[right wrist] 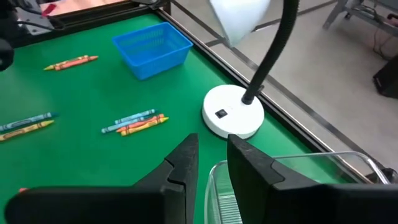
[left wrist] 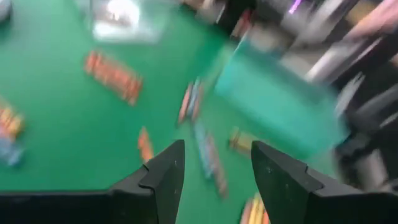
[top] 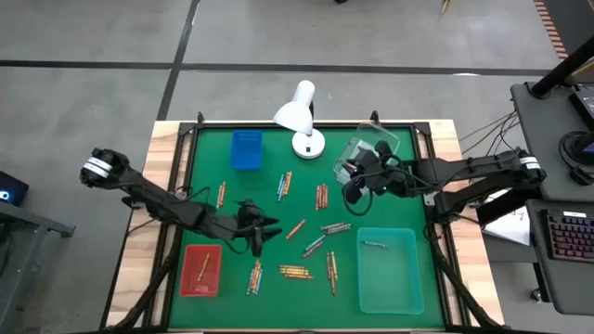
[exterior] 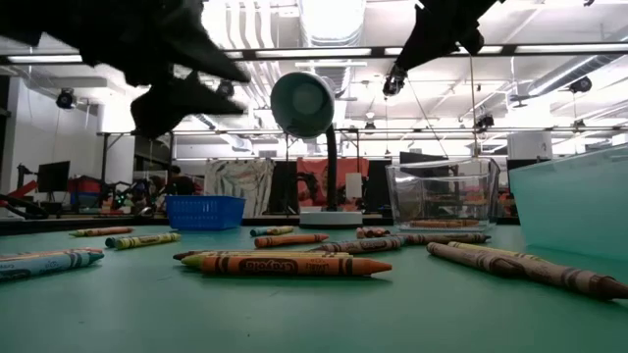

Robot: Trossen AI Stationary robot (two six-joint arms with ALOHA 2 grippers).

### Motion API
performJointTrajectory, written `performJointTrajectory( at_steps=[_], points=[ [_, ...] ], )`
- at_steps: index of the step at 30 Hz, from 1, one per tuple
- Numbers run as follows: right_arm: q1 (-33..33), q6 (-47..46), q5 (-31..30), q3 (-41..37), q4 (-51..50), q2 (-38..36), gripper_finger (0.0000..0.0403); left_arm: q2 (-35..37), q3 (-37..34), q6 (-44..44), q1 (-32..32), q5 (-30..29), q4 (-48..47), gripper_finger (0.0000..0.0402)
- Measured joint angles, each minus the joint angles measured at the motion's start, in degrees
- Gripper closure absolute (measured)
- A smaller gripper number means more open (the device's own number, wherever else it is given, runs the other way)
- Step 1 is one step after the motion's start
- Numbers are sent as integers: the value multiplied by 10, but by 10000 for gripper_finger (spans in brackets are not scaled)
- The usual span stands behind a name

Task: Sort crayons
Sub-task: Put the blue crayon into the green bin

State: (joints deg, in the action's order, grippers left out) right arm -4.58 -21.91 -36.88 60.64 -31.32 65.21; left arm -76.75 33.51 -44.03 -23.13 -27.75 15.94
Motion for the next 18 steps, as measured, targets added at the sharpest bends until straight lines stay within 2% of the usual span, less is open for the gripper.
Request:
performJointTrajectory(
  at_steps=[4,7,10,18],
  points=[
    [-5,-1,0,0,3,7,321,-5,91,-119,-2,23,-331,233],
    [-5,-5,0,0,3,13,322,-18,131,-204,-7,23,-502,233],
    [-4,-6,0,0,3,21,328,-34,149,-240,-9,23,-560,233],
    [-4,-6,-1,0,6,39,332,-90,149,-245,-7,33,-556,233]
  ],
)
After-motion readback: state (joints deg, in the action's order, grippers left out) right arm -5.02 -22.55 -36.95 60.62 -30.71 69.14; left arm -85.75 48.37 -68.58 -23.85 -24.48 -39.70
